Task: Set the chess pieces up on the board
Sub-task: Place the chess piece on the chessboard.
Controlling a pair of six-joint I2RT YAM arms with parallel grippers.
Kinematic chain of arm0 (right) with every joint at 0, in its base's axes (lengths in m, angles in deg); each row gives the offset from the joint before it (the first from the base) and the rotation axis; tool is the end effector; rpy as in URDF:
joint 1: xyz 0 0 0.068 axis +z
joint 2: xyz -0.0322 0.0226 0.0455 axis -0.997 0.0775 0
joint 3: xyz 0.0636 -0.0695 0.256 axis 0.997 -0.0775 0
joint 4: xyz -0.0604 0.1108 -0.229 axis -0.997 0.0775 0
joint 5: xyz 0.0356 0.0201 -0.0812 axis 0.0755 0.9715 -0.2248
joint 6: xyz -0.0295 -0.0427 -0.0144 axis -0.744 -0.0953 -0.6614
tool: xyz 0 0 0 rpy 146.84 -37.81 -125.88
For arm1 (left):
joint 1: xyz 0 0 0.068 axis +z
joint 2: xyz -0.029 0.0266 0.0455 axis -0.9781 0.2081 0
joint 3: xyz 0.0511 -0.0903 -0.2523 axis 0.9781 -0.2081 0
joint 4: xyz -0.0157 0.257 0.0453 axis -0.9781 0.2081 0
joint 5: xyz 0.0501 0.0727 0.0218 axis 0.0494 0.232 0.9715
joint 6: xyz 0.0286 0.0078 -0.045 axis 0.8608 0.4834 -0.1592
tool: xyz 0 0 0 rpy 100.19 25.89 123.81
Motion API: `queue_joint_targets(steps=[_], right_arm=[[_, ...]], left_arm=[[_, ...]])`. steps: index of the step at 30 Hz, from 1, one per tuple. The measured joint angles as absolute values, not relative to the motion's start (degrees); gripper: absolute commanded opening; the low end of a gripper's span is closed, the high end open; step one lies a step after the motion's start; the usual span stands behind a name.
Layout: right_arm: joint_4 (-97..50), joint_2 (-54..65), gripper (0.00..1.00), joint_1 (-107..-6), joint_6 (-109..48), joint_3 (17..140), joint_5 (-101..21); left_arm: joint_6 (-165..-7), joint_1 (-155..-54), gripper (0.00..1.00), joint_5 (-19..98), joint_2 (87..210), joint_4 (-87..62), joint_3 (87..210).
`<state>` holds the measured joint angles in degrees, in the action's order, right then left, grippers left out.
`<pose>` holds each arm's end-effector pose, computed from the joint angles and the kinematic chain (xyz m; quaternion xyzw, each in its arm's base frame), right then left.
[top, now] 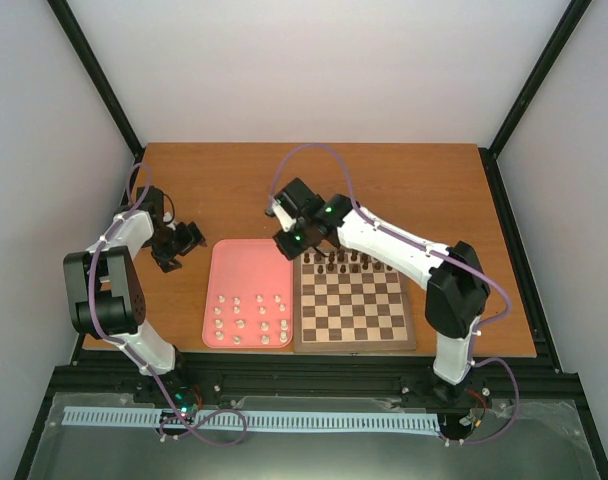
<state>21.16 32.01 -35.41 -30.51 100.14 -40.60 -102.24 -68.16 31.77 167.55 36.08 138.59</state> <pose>0.2623 0.3205 0.2869 -0.3678 0.8812 0.1880 0.2298 0.2988 0.0419 0.1900 -0.3083 0.9360 -0.1529 0.0734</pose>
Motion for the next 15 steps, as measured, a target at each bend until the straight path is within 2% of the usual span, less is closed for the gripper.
queue_joint_targets(steps=[6, 15], right_arm=[[22.3, 30.33, 0.04, -37.46, -29.57, 90.04, -44.18], [22.38, 30.35, 0.04, -38.12, -28.5, 87.07, -46.24]], left_arm=[[-102.24, -68.16, 1.0, 31.77, 167.55, 36.13, 138.59], [-102.22, -68.16, 1.0, 31.79, 168.18, 36.17, 138.59]])
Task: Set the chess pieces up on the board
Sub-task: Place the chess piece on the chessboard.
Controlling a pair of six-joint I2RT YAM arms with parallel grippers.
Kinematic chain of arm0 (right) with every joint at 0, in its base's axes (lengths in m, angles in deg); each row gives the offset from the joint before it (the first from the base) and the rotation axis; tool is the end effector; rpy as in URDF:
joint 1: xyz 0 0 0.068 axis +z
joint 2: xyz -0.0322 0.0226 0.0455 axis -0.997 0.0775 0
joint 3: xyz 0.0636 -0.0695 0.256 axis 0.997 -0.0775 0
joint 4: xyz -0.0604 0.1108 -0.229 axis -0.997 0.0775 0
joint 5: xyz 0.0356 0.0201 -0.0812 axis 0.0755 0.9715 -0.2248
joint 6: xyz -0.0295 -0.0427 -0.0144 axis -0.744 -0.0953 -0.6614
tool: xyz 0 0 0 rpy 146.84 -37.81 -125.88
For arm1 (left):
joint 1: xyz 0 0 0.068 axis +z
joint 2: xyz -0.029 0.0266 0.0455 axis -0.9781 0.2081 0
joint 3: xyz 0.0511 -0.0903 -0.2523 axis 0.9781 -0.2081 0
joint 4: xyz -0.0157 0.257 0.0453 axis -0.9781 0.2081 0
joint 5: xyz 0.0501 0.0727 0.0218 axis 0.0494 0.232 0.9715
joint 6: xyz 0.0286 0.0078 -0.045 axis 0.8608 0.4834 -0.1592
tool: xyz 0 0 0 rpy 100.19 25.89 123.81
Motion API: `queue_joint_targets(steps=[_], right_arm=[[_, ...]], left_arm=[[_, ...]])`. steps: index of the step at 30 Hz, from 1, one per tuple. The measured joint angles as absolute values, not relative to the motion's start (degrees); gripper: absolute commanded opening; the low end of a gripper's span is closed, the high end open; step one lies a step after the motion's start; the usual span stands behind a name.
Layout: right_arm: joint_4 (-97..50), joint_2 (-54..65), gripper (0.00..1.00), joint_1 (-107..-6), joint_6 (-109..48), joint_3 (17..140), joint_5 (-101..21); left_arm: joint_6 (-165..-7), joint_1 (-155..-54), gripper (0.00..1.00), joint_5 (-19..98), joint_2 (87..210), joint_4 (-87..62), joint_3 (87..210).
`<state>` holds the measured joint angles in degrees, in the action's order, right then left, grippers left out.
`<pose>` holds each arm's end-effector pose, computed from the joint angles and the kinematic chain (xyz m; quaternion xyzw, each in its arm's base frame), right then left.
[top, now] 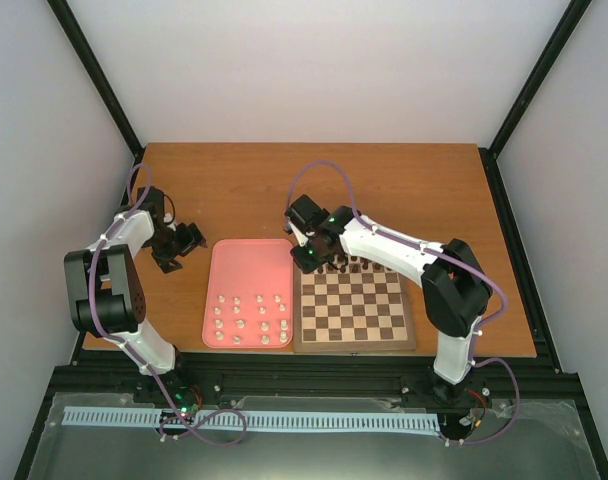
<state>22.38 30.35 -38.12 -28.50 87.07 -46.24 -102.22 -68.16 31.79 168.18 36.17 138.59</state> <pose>0.2588 0.2826 0.2277 -0.3260 0.9270 0.0951 0.1592 0.2995 0.0420 0.1869 -0.3092 0.9364 -0.1518 0.0674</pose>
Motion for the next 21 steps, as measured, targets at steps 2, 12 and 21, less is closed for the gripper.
queue_joint_targets(steps=[2, 12, 21], right_arm=[[22.3, 30.48, 0.04, -38.18, -28.48, 87.07, -46.22], [22.03, 32.87, 0.05, -38.29, -28.26, 86.87, -46.41], [22.01, 34.68, 0.05, -38.38, -27.67, 86.87, -46.59]], left_arm=[[-102.22, -68.16, 1.0, 31.79, 168.18, 36.22, 138.59], [-102.22, -68.16, 1.0, 31.79, 168.18, 36.22, 138.59], [-102.22, -68.16, 1.0, 31.77, 168.18, 36.22, 138.59]])
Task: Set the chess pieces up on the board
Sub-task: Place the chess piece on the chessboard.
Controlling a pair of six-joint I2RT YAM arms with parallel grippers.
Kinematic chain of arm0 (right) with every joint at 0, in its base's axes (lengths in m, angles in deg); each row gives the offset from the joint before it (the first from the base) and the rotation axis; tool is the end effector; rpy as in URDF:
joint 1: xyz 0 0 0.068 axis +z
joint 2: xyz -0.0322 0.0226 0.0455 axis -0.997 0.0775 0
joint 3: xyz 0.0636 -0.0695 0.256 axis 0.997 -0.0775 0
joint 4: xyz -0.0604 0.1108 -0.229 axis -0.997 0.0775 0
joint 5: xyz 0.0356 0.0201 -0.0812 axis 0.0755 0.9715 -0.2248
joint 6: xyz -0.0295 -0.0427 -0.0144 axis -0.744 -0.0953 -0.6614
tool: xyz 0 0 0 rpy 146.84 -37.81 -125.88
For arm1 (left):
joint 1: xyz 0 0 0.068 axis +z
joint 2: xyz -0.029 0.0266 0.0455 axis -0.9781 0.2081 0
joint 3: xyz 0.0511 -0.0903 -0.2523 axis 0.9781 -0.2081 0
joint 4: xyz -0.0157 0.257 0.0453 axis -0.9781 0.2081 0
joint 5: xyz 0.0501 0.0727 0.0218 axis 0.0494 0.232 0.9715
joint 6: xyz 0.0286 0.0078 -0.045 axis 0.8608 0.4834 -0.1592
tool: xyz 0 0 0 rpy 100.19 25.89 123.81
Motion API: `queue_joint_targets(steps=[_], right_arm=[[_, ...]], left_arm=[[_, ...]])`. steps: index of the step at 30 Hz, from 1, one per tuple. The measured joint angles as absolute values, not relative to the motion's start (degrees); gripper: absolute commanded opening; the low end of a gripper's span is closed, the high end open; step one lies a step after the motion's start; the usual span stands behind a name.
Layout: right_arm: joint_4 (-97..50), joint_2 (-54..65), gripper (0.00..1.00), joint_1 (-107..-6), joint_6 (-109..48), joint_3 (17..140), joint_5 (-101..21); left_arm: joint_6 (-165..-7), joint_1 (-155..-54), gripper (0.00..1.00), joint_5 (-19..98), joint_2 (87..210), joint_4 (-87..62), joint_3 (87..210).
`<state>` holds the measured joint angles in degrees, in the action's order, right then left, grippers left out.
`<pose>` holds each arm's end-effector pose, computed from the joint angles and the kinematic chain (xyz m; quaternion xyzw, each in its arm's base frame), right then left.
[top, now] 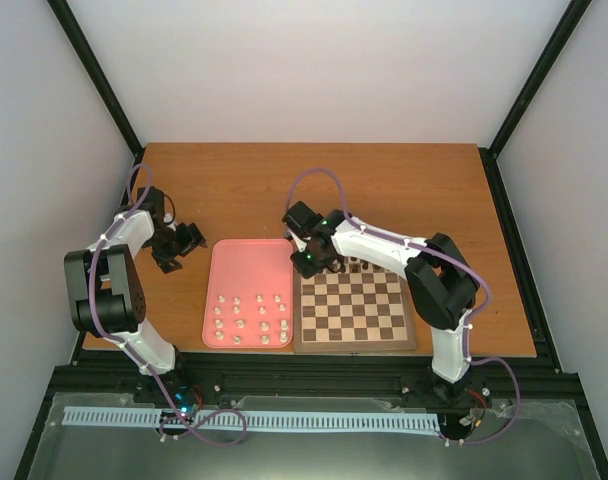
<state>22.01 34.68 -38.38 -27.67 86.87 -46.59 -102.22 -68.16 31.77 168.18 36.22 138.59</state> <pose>0.2655 0.2869 0.1992 -0.3184 0.9361 0.0762 0.1287 0.2994 0.0420 0.1868 -0.3093 0.9364 -0.1519 0.0669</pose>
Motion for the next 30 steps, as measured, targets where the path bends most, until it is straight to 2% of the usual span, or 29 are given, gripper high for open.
queue_joint_targets(steps=[30], right_arm=[[21.97, 37.65, 0.1, -38.99, -27.47, 88.25, -46.76]], left_arm=[[-102.15, -68.16, 1.0, 31.79, 168.77, 36.22, 138.59]])
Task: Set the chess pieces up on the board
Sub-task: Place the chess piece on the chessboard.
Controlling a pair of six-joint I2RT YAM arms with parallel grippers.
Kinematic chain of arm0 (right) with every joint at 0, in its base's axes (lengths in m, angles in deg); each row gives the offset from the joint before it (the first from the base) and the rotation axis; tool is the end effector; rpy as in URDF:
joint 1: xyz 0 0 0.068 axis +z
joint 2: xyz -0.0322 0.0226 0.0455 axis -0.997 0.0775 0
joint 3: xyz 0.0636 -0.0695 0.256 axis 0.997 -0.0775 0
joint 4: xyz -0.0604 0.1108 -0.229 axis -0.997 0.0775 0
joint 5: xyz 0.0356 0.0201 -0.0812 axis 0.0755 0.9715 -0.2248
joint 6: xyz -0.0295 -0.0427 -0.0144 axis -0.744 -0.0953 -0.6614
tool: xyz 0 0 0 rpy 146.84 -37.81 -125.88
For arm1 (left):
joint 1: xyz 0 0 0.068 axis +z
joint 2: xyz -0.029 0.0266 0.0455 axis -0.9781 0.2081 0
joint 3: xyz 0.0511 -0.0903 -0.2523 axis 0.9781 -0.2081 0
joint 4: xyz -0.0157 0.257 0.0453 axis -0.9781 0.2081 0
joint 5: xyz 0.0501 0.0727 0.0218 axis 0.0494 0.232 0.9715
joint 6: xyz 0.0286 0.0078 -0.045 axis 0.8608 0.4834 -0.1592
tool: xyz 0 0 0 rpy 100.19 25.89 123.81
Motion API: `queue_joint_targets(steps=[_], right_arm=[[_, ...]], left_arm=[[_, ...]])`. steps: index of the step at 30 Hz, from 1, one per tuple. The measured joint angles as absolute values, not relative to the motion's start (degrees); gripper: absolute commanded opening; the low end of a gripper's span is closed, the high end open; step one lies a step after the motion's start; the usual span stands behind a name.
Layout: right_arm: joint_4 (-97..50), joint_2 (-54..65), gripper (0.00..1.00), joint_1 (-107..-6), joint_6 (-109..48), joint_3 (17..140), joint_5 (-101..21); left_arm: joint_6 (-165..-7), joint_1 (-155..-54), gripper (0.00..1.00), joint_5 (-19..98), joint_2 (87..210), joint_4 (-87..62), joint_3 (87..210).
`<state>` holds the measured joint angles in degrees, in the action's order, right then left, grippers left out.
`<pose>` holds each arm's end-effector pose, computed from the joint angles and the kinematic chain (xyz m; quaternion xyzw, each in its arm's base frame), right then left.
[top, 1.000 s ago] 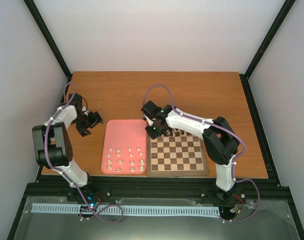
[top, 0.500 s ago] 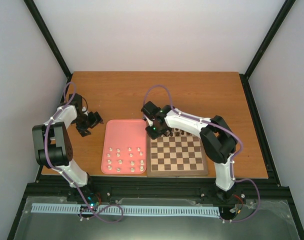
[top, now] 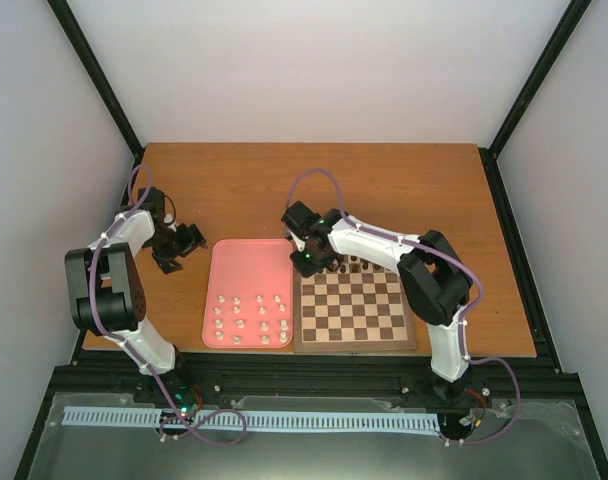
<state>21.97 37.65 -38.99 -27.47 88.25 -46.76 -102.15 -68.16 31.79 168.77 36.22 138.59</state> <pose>0.2742 0.2900 0.1864 -0.3121 0.9402 0.0681 0.1178 0.3001 0.0421 0.1839 -0.3095 0.9368 -0.1509 0.0620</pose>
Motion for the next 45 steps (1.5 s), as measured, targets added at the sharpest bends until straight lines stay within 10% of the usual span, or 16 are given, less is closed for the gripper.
queue_joint_targets(steps=[45], right_arm=[[25.07, 22.29, 0.33, -38.99, -28.8, 77.95, -36.16]], left_arm=[[-101.65, -68.16, 1.0, 31.99, 169.17, 36.24, 138.59]])
